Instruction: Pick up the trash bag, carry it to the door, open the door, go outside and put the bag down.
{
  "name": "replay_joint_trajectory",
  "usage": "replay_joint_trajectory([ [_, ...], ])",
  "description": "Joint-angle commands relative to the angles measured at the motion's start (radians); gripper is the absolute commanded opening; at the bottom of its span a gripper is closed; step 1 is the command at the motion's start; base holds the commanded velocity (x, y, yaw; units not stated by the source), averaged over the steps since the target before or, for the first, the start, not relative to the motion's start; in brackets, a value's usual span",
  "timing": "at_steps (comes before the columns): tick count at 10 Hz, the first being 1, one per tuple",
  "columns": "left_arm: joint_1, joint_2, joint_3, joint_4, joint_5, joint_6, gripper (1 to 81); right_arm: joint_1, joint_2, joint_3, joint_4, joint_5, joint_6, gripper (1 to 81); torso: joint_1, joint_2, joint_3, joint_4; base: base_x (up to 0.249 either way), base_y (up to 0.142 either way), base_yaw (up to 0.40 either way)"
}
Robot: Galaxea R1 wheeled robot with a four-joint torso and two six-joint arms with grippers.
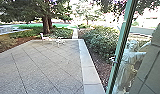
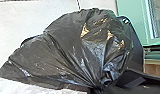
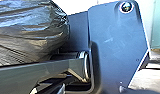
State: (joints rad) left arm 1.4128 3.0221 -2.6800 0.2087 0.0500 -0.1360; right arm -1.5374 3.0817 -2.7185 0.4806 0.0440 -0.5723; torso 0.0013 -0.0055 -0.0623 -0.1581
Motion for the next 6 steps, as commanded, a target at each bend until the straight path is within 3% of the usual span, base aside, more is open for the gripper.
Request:
replay_joint_trajectory([
  [1,-0.057,0.0,0.003,0.004,0.047,-0.001,1.0,0.039,0.01,0.007,-0.007,-0.072,-0.003,81.1,0.0,0.0,0.0,0.0,0.1,0.0,0.0],
  [6,-0.057,-0.002,0.003,0.004,0.047,-0.001,1.0,0.039,0.01,0.005,-0.007,-0.072,-0.003,81.1,0.0,0.0,0.0,0.0,0.1,0.0,0.0],
])
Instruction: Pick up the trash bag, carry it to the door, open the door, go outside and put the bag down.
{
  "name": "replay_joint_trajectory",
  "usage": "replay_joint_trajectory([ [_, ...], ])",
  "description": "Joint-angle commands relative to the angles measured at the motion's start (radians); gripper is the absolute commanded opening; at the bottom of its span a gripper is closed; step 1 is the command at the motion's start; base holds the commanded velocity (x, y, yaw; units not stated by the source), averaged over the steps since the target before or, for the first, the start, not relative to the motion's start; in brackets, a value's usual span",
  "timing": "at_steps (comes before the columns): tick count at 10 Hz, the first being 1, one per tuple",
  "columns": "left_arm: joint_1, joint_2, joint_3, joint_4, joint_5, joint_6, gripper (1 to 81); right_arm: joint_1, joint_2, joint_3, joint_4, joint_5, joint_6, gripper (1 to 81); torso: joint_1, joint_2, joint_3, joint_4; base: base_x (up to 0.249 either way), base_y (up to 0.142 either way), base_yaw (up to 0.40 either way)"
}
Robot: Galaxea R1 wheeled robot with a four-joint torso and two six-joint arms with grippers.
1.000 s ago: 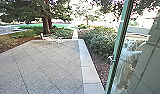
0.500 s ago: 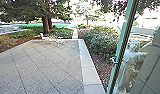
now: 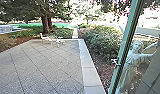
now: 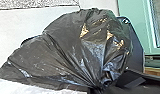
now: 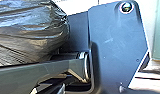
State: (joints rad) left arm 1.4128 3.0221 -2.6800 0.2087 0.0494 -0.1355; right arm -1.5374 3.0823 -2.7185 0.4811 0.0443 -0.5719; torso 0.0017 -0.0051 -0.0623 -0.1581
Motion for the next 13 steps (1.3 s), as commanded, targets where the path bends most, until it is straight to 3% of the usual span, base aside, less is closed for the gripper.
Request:
replay_joint_trajectory([
  [1,-0.057,-0.002,0.003,0.004,0.047,-0.001,1.0,0.038,0.009,0.005,-0.007,-0.072,-0.003,81.1,0.0,0.0,0.0,0.0,0.101,0.0,0.0],
  [13,-0.059,0.0,0.003,0.004,0.047,-0.001,1.0,0.038,0.009,0.007,-0.007,-0.072,-0.003,81.1,-0.002,0.0,0.0,0.0,0.106,0.0,0.0],
])
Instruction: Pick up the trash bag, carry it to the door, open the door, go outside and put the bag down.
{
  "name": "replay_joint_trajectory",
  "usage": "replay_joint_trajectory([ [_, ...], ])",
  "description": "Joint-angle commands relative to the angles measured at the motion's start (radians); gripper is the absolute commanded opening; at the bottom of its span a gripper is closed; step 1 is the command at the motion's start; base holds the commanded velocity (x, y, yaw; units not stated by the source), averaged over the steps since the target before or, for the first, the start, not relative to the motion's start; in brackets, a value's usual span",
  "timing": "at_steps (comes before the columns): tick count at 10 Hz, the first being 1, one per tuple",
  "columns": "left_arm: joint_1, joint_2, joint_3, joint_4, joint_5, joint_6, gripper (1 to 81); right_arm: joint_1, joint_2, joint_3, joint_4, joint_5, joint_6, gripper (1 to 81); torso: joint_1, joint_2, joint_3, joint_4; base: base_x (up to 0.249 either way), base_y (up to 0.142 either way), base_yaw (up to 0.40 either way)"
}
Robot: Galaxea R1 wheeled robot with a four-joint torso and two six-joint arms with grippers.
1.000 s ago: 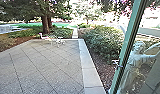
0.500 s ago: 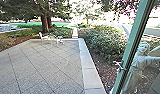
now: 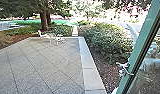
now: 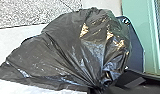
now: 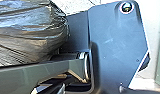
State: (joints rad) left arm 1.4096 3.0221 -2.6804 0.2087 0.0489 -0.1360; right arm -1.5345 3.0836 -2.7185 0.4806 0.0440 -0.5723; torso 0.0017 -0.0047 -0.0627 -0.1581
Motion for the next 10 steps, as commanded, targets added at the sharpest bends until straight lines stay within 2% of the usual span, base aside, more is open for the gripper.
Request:
replay_joint_trajectory([
  [1,-0.054,0.0,0.004,0.004,0.048,-0.001,1.0,0.035,0.008,0.005,-0.007,-0.072,-0.003,81.1,0.0,0.0,0.0,0.0,0.112,0.0,0.0],
  [10,-0.054,0.0,0.004,0.003,0.048,-0.001,1.0,0.036,0.006,0.005,-0.007,-0.072,-0.003,81.1,0.0,0.002,-0.001,0.0,0.116,0.0,0.0],
])
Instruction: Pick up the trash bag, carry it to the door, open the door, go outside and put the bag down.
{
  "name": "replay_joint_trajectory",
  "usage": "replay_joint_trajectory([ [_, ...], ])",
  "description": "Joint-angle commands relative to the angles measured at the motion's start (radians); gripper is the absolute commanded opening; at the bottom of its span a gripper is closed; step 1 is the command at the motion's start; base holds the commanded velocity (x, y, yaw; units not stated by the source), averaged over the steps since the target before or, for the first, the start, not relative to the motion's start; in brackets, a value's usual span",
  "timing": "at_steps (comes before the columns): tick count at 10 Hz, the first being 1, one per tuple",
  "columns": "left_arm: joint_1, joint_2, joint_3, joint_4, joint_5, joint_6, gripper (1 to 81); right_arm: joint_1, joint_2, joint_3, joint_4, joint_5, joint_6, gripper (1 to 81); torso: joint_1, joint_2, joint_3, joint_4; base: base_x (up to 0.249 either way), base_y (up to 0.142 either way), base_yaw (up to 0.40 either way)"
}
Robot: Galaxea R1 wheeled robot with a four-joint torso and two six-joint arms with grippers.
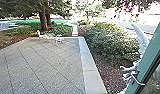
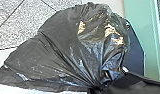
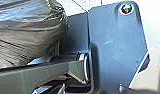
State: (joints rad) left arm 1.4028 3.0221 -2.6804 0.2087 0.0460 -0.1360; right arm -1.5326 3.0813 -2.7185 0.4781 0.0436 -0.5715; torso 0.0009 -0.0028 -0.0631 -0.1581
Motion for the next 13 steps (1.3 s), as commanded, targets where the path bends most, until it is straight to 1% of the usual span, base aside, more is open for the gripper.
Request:
replay_joint_trajectory([
  [1,-0.047,0.0,0.004,0.003,0.051,-0.001,1.0,0.034,0.009,0.005,-0.004,-0.071,-0.004,81.1,0.0,0.0,0.0,0.0,0.131,0.0,0.0],
  [13,-0.047,0.0,0.004,0.001,0.051,-0.001,1.0,0.034,0.009,0.005,-0.004,-0.065,-0.004,81.1,-0.001,-0.001,0.0,0.0,0.134,0.0,0.0],
])
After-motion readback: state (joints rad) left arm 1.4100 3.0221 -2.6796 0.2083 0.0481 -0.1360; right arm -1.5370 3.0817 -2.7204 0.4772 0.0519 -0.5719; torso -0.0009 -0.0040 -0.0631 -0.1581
